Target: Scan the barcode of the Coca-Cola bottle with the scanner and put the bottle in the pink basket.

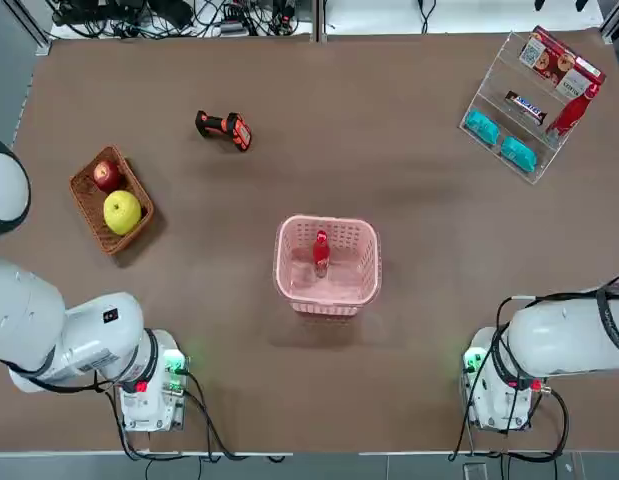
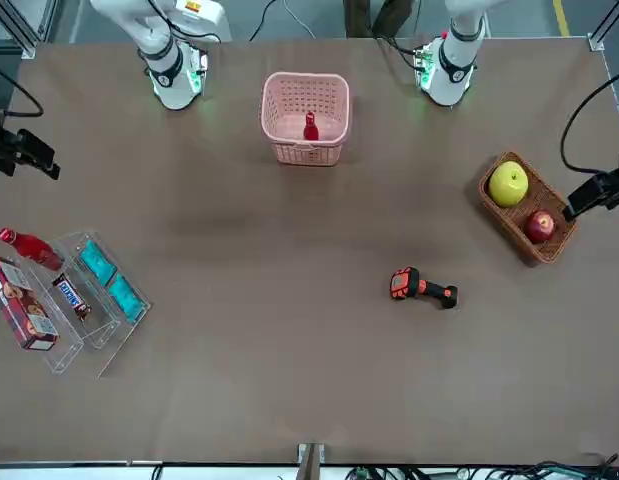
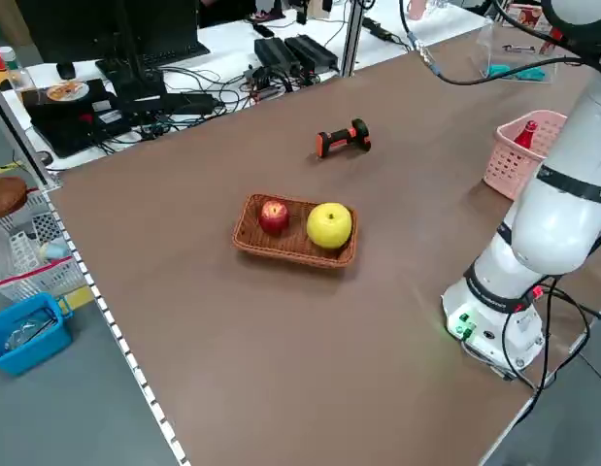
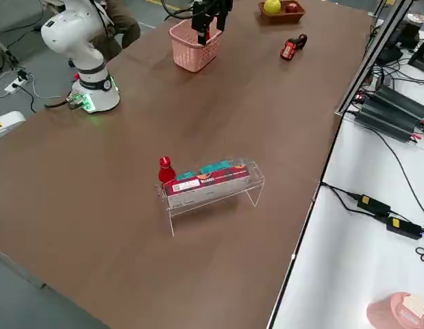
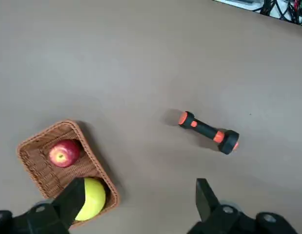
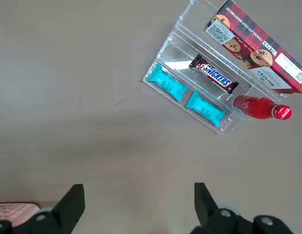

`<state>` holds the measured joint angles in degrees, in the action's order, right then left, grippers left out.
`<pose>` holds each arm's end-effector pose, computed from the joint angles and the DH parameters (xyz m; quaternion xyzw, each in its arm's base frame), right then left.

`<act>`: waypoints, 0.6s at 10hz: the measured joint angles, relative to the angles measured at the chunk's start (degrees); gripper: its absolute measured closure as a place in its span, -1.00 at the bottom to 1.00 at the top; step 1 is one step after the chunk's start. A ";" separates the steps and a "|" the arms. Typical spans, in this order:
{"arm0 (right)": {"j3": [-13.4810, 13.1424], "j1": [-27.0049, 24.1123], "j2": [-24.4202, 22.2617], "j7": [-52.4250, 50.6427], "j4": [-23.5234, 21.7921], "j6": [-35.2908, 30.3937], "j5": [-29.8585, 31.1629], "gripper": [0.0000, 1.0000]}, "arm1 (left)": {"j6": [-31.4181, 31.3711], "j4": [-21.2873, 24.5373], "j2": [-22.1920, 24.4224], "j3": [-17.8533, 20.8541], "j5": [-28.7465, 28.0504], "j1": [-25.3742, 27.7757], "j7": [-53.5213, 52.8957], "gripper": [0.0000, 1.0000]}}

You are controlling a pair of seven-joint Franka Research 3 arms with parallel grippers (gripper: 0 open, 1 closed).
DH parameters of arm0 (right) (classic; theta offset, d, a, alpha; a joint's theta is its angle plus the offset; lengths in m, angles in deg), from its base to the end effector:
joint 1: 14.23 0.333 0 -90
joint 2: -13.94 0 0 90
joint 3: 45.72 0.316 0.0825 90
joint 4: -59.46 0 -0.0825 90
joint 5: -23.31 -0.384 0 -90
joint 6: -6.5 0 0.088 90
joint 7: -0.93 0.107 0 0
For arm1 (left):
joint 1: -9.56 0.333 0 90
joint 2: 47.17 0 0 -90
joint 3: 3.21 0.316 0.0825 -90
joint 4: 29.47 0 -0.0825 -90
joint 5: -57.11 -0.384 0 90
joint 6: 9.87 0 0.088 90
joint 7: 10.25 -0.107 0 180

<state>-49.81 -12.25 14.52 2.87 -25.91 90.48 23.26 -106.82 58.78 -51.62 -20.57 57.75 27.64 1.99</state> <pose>0.5468 -0.0198 0.6476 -0.9992 0.0353 0.0172 0.0001 0.5888 0.0132 0.6078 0.9926 0.1141 0.0369 0.0209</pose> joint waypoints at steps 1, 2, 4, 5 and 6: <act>0.06 0.00 0.01 0.00 0.00 -0.08 -0.01 -0.98 | -0.08 0.13 -0.01 -0.45 0.00 -0.10 0.30 -1.00; 0.08 0.00 0.02 -0.01 0.00 -0.14 -0.01 -0.98 | -0.08 0.13 0.00 -0.53 0.00 -0.13 0.29 -1.00; 0.08 0.00 0.02 -0.04 0.00 -0.38 -0.02 -0.98 | 0.19 0.13 0.11 -0.29 0.00 0.17 -0.28 -1.00; 0.08 0.00 0.02 -0.04 0.01 -0.42 -0.02 -0.98 | 0.44 0.13 0.28 -0.15 0.00 0.31 -2.32 -1.00; 0.08 0.00 0.02 -0.04 0.01 -0.43 -0.02 -0.98 | 0.65 0.13 0.43 0.02 0.00 0.34 -3.78 -1.00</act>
<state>-49.72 -12.25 14.54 2.82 -25.90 90.05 23.24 -106.18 58.90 -51.19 -20.55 57.75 27.98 -1.78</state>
